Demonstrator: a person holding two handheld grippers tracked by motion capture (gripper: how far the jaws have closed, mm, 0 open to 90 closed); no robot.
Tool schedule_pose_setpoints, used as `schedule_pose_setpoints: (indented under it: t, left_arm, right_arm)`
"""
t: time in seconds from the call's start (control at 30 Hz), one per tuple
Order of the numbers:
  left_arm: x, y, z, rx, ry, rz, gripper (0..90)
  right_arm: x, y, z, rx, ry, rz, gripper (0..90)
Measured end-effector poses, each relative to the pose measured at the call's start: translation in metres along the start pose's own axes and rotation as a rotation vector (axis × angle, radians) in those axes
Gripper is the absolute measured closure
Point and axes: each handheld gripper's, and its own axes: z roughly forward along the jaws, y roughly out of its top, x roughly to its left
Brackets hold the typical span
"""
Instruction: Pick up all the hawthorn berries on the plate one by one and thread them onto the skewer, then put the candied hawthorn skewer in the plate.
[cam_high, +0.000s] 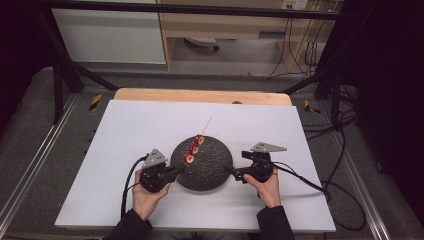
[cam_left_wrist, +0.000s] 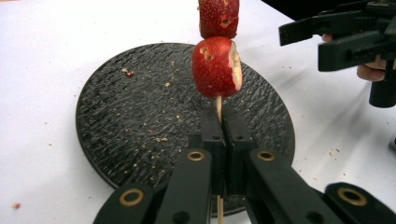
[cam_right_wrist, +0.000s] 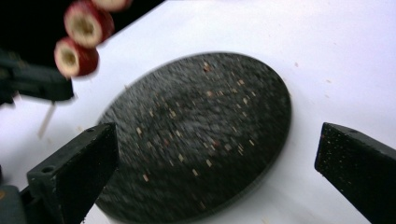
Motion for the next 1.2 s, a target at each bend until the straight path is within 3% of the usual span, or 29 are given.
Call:
schedule_pose_setpoints:
  t: [0.13, 0.27, 0.5, 0.7, 0.97, 1.2]
  left_arm:
    - [0.004, 0.003, -0.003, 0.023, 0.007, 0.009, 88.5]
    - [0.006, 0.009, -0.005, 0.049, 0.016, 0.026, 88.5]
    - [0.011, 0.019, -0.005, 0.091, 0.015, 0.041, 88.5]
    - [0.017, 0.023, 0.005, 0.155, 0.023, 0.045, 88.5]
    - [0.021, 0.027, 0.019, 0.219, 0.040, 0.048, 88.5]
    - [0.020, 0.029, 0.030, 0.269, 0.035, 0.046, 88.4]
  right_arm:
    - [-0.007, -0.010, -0.009, 0.040, 0.009, -0.054, 0.5]
    - [-0.014, -0.018, -0.019, 0.055, 0.012, -0.068, 0.5]
    - [-0.025, -0.031, -0.036, 0.083, -0.030, -0.083, 0.5]
    - [-0.032, -0.043, -0.047, 0.110, -0.049, -0.075, 0.5]
    - [-0.039, -0.052, -0.059, 0.105, -0.063, -0.061, 0.5]
    - [-0.040, -0.055, -0.061, 0.111, -0.069, -0.065, 0.5]
